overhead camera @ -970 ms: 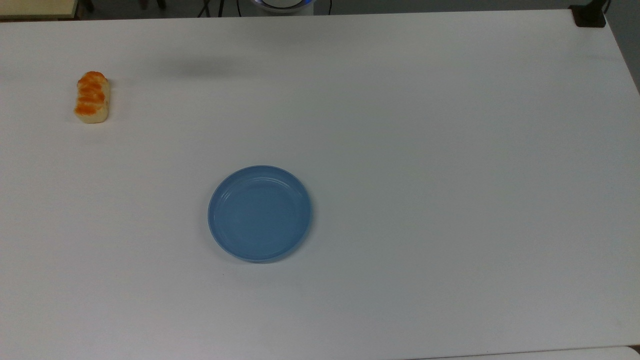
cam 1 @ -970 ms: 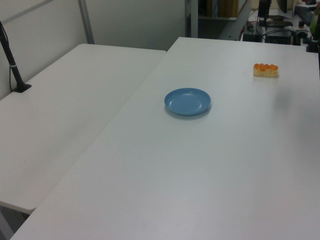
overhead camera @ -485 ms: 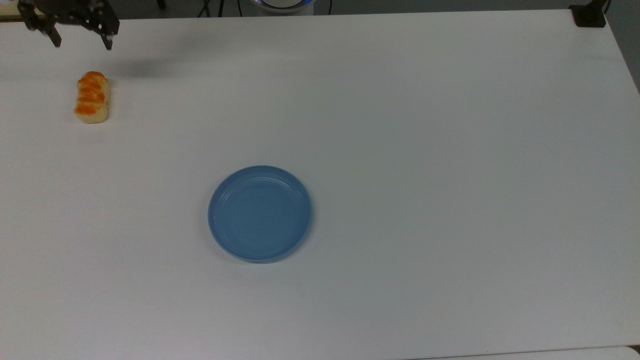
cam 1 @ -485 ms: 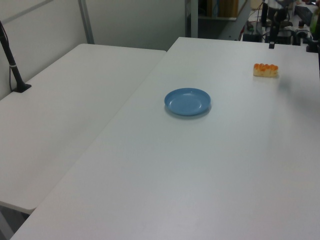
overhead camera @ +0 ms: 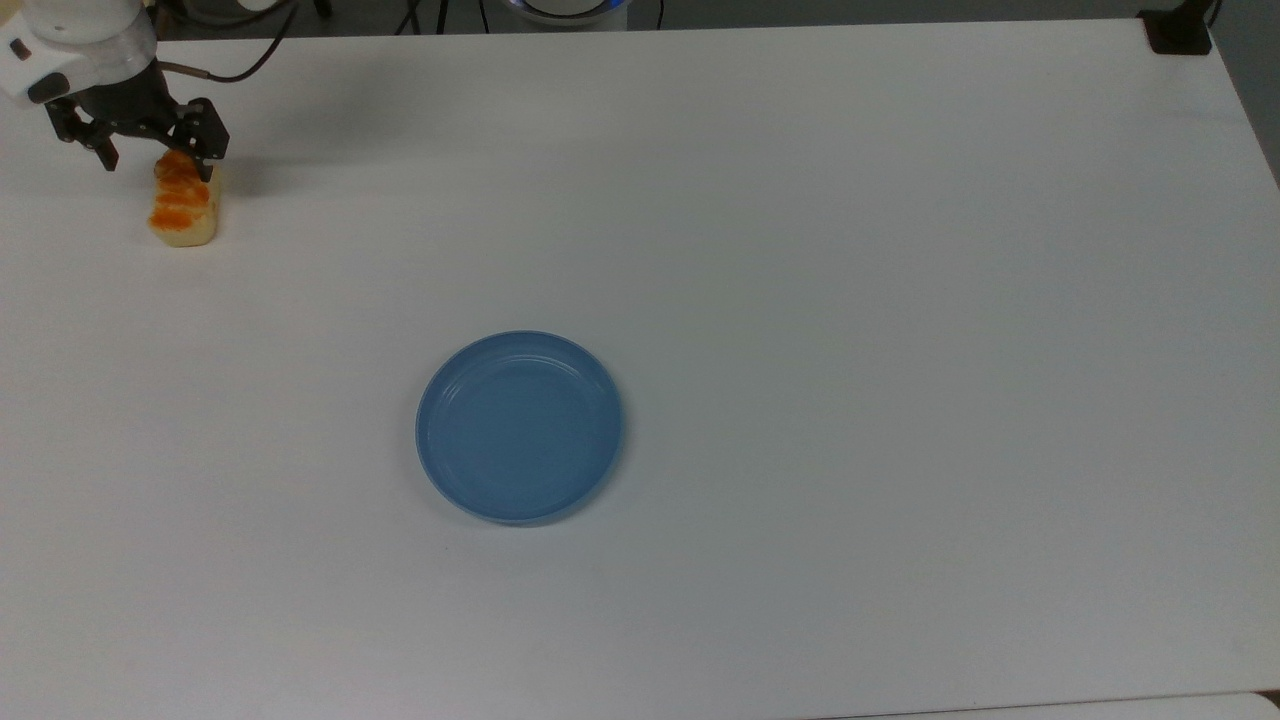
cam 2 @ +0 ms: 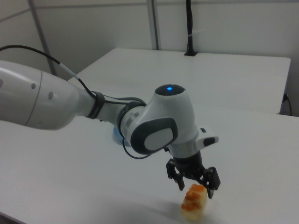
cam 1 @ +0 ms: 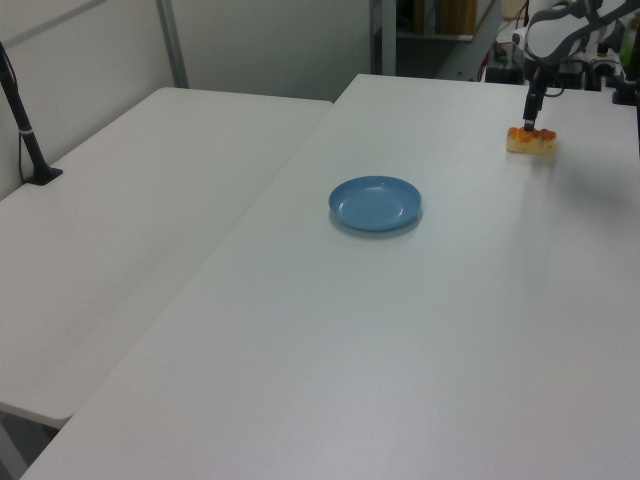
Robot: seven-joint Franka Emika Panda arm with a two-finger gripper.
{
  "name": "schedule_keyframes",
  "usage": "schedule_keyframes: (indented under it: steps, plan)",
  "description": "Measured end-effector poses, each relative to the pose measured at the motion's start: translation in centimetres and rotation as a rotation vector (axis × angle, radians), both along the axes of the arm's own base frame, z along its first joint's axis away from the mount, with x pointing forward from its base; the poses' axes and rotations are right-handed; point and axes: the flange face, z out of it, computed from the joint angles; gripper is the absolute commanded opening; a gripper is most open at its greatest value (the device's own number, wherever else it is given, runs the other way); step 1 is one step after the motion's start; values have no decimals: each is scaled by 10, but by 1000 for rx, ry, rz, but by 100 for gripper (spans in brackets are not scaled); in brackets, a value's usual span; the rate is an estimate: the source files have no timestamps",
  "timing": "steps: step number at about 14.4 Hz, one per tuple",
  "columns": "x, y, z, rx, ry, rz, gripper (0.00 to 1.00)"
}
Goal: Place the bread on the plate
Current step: 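Lower the gripper around the bread roll and close it, then lift the bread roll and carry it over the blue plate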
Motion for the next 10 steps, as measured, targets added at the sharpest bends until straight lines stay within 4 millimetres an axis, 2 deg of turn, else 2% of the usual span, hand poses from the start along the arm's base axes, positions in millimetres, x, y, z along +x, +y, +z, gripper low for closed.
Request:
schedule_keyframes:
  steps: [2,4,5,6,7,9,10]
  plan:
    - [-1,-7,-16,-7,7,-8,100]
    - [1,-8,-28,-12,11,-4,89]
    - [2,-8,-34,-12,15,-2,70]
    - [3,-7,-39,-10,19,-1,45]
    - [4,-5,-46,-5,27,1,29]
    - [7,-1,-49,21,13,-17,4]
    - [10,1,-48,39,-7,-32,0]
